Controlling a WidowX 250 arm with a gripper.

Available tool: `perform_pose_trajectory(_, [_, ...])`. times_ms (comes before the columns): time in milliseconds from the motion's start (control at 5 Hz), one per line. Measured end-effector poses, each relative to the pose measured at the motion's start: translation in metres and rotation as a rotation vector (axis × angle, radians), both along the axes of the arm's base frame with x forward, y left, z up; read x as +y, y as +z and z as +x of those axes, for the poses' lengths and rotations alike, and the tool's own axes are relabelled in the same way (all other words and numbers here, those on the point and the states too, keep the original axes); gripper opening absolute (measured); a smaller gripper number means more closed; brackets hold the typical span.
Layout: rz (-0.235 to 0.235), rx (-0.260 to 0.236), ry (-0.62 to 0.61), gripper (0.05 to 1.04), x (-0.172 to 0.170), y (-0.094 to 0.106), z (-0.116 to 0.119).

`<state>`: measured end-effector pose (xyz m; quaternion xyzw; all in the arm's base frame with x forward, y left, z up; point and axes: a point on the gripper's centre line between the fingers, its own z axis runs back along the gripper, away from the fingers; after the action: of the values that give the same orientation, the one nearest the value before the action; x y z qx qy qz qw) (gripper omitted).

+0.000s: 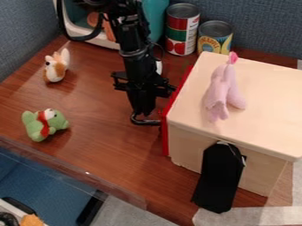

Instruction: Close the drawer

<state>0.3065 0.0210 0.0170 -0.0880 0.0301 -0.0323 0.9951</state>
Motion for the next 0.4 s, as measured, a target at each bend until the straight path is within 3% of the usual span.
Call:
perform_pose_trajectory(200, [0.01,-0.032,-0.013,0.418,-0.002,0.017,-0.002])
perform_pose_trajectory(400, [0.022,-0.082,0.001,0.733,-0.001,0.038,0.0])
